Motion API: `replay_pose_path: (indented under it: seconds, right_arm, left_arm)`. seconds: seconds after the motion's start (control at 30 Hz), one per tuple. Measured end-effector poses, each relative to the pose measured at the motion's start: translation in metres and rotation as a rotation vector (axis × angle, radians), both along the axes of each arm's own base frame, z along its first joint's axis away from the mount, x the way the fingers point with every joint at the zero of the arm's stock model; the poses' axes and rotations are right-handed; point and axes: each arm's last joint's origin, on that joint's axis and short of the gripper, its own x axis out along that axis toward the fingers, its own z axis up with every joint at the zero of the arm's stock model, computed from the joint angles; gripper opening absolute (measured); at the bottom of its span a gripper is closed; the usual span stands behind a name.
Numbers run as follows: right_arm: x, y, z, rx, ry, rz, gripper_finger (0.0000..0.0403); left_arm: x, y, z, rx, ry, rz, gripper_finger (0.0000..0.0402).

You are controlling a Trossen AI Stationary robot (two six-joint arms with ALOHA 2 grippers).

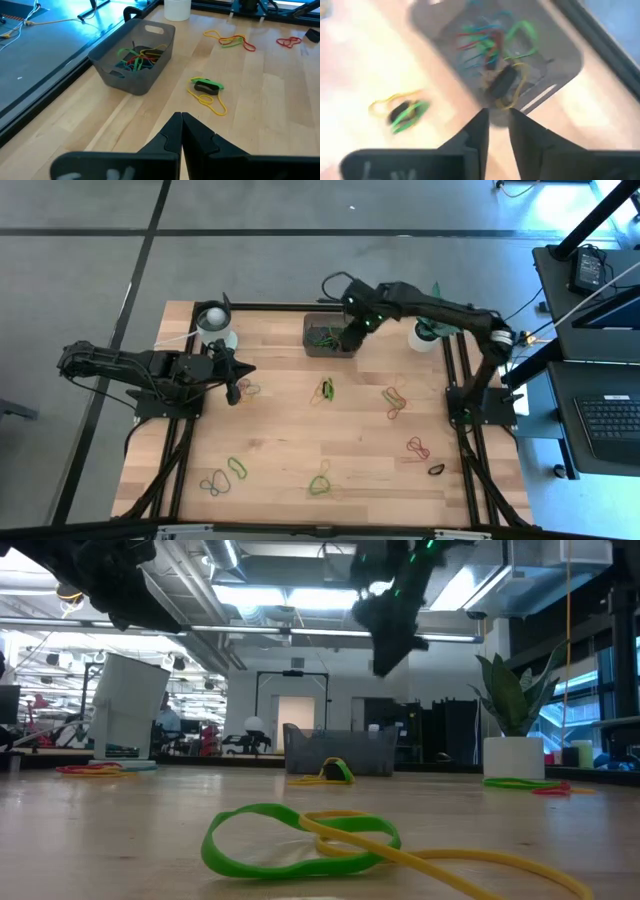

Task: Pick and place rubber bands into bin
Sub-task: Put the red rubber band into the bin

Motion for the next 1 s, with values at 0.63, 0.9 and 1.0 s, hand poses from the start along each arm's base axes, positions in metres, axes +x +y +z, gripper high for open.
replay_pose_path:
  seconds: [0.63, 0.9, 1.0]
  right_arm:
    - [-0.090, 0.202, -0.051, 0.188, -0.177, 0.074, 0.0005]
    - [-0.111, 0.229, -0.096, 0.305, -0.113, 0.078, 0.0004]
    - [-0.111, 0.233, -0.104, 0.287, -0.161, 0.179, 0.0004]
  left_arm:
    - [0.001, -0.003, 0.000, -0.047, 0.002, -0.082, 0.0004]
    - [0.001, -0.001, 0.000, -0.024, -0.005, -0.040, 0.0006]
    - [0.001, -0.001, 0.000, -0.024, -0.003, -0.037, 0.0019]
